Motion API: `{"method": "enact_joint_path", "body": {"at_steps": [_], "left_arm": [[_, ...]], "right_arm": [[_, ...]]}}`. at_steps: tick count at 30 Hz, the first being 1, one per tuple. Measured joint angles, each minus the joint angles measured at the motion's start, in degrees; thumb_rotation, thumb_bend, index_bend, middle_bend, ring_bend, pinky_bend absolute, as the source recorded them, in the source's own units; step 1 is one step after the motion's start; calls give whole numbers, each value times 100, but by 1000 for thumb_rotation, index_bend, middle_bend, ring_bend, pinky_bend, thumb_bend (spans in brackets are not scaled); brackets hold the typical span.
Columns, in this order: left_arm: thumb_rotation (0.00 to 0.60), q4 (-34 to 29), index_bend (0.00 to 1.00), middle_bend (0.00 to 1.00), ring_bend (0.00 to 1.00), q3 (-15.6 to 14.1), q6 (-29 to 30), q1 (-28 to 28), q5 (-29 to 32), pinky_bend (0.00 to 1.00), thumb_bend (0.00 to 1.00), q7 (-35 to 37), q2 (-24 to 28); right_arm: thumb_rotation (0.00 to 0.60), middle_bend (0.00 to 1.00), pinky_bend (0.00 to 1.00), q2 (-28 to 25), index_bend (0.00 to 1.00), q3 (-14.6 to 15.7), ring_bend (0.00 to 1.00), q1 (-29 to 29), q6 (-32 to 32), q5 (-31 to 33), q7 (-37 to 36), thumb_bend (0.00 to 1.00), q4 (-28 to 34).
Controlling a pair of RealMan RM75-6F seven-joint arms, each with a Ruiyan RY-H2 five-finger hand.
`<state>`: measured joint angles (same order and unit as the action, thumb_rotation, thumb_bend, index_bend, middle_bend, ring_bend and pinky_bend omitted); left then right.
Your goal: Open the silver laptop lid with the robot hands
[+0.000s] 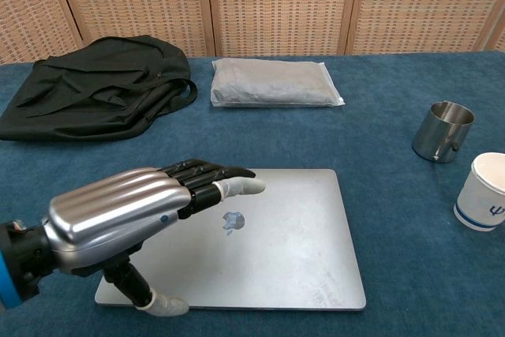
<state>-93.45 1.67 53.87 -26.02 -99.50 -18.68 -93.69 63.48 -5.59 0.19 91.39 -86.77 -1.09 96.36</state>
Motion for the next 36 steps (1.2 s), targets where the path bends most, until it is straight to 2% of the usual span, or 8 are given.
{"method": "enact_joint_path", "body": {"at_steps": [15, 36], "left_arm": [[600, 336, 0, 0, 0, 55, -385, -387, 580, 0, 0, -876, -652], [600, 702, 0, 0, 0, 48, -347, -654, 1135, 0, 34, -1507, -1043]], "right_arm": [[600, 0, 0, 18, 30, 20, 0, 10, -28, -5, 66, 2, -4], [600, 0, 0, 19, 30, 17, 0, 38, -90, 31, 43, 2, -31]]}}
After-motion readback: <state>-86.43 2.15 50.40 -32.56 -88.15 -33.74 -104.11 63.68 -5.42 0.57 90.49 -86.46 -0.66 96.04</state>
